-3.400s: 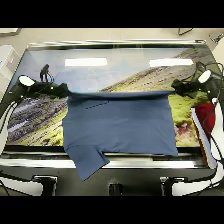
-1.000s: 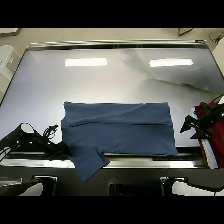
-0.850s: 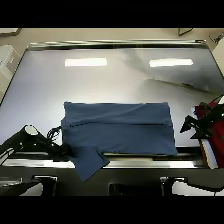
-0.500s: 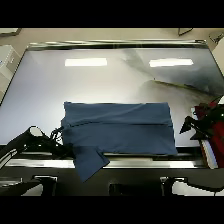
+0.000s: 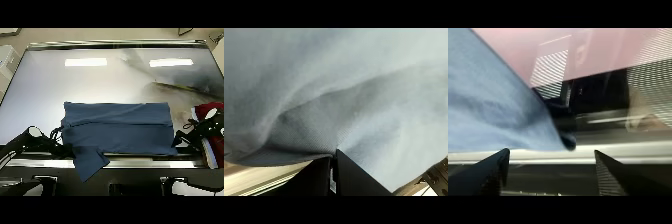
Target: Fold the clothes and pants, and hang the long-sleeved shirts on hangers.
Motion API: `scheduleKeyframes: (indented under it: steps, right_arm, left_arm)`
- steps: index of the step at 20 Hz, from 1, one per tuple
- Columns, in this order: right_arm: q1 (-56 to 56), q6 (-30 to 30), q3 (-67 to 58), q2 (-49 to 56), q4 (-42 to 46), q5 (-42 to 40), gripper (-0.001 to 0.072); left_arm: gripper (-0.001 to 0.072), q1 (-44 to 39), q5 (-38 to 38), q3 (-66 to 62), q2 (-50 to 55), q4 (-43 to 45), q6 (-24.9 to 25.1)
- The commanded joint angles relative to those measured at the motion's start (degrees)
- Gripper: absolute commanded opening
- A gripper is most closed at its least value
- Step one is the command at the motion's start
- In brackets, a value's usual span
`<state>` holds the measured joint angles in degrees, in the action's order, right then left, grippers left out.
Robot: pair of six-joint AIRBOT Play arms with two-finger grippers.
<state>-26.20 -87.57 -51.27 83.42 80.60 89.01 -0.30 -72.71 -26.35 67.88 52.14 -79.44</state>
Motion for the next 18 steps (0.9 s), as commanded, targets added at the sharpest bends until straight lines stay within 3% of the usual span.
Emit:
scheduleKeyframes:
  steps: [1, 6, 7, 8, 10, 11, 14, 18]
  right_arm:
    - [0.0, 0.2, 2.6, 0.0, -2.5, -3.8, 0.0627]
    - [0.0, 0.2, 6.9, 0.0, -6.9, -6.8, 0.0598]
    - [0.0, 0.2, 7.9, 0.0, -7.0, -7.8, 0.0545]
    - [0.0, 0.2, 8.1, 0.0, -6.9, -8.4, 0.0423]
    - [0.0, 0.7, 7.8, 0.0, -7.7, -8.1, 0.0095]
    - [0.0, 1.6, 7.4, -0.1, -8.4, -7.2, 0.0035]
    - [0.0, 4.3, 3.6, -1.5, -10.0, -4.9, 0.0033]
    - [1.9, 1.3, -8.4, -2.6, -13.9, -5.5, 0.0032]
  left_arm:
    - [0.0028, 0.0, -0.1, 0.0, -0.9, -0.1, 0.1]
    - [0.0028, 0.0, 0.6, 0.0, -0.9, 0.0, 0.2]
    - [0.0028, 0.0, 0.6, 0.0, -0.9, 0.2, 0.2]
    - [0.0028, 0.0, 0.5, 0.0, -0.9, 0.4, 0.2]
    - [0.0028, 0.0, 0.5, -0.3, -0.9, 0.6, 0.2]
    - [0.0027, 0.0, 0.1, -1.0, -1.0, 1.2, 0.2]
    - [0.0027, 0.3, -3.0, -7.1, -1.9, 5.9, 0.1]
    - [0.0026, 4.6, -5.7, -20.3, -1.1, 8.1, 0.0]
